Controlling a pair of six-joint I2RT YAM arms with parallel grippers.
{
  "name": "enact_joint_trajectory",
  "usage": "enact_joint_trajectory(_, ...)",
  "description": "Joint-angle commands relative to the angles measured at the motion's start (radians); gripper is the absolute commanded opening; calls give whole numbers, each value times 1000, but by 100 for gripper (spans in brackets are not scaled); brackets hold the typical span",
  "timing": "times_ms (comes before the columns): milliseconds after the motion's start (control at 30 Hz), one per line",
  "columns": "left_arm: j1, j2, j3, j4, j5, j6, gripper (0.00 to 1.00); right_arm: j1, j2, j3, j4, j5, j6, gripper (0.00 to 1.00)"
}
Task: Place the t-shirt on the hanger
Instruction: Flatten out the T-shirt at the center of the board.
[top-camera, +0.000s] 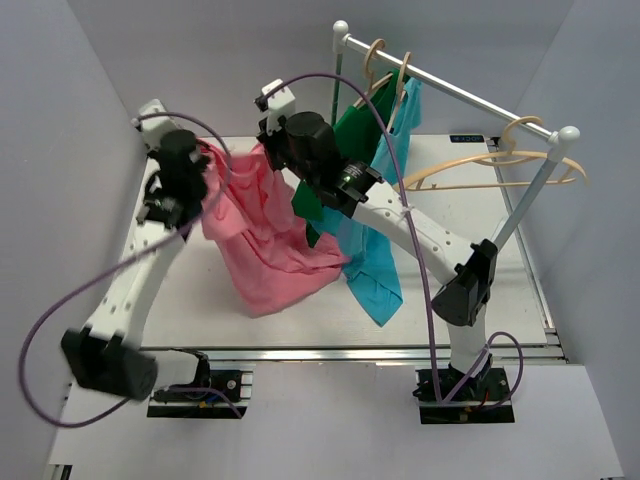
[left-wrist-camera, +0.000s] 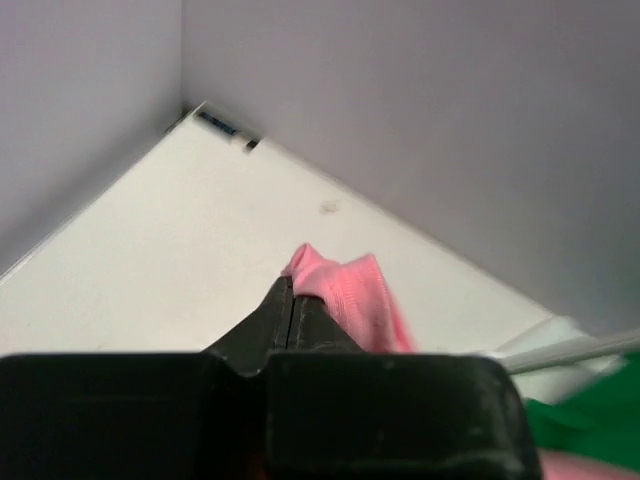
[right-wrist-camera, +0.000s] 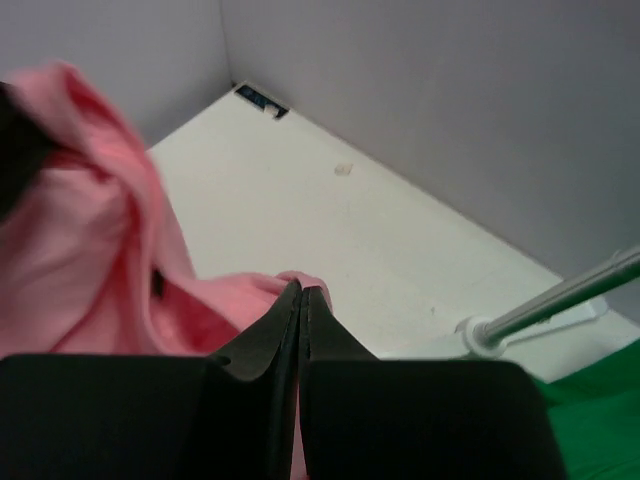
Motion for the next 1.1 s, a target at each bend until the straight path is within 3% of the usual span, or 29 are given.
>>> enact_joint_trajectory(0, 373, 133, 45, -97, 644, -172, 0, -38, 11, 141, 183, -11, -77, 0)
enact_joint_trajectory(33, 483, 162, 76, -57, 712, -172, 0, -48, 19, 137, 320, -53, -100, 0)
enact_joint_trajectory(133, 541, 315, 335, -61, 768, -118, 0, -71, 60, 103, 671, -121, -206, 0)
enact_joint_trajectory(167, 553, 363, 428, -70, 794, -91, 0, -78, 89, 147, 702, -126, -215, 0)
enact_joint_trajectory(200, 558, 415, 657, -95, 817, -58, 0, -83, 159, 221, 702, -143, -222, 0)
enact_joint_trajectory(233, 573, 536, 803, -220, 817, -52, 0, -91, 186, 360, 708, -178, -231, 0)
enact_joint_trajectory(300, 584, 635, 1155, -351, 817, -35, 0, -109, 200, 402, 774, -164, -219, 0)
enact_joint_trajectory(367, 597, 628, 1172, -348, 853, -20, 0, -136, 148, 315, 774, -182, -173, 0)
enact_joint_trajectory(433, 597, 524, 913, -273, 840, 3, 0, -155, 18, 158, 794, -254, -133, 0)
enact_joint_trajectory(467, 597, 383, 791, -227, 836, 9, 0, -163, -25, -12, 803, -271, -122, 0)
enact_joint_trajectory(500, 597, 312, 672, -198, 825, 20, 0, -163, -96, -80, 787, -282, -128, 0)
enact_joint_trajectory(533, 597, 248, 462, -174, 779, 9, 0, -163, -125, -146, 770, -305, -131, 0)
enact_joint_trajectory(667, 597, -71, 34, -253, 554, -141, 0, -154, -272, -566, 681, -409, -52, 0)
enact_joint_trajectory(800, 597, -275, -321, -342, 624, -390, 0, -114, -403, -903, 661, -431, 60, 0)
enact_joint_trajectory(867, 597, -334, -474, -403, 673, -416, 1, -74, -406, -973, 586, -443, 100, 0)
enact_joint_trajectory(900, 596, -376, -517, -458, 681, -443, 21, -54, -398, -1028, 564, -431, 111, 0)
enact_joint_trajectory(1000, 596, -413, -579, -562, 688, -460, 29, 26, -397, -1101, 478, -319, 146, 1)
enact_joint_trajectory(1067, 594, -436, -559, -607, 705, -445, 45, 55, -406, -1156, 436, -265, 189, 17)
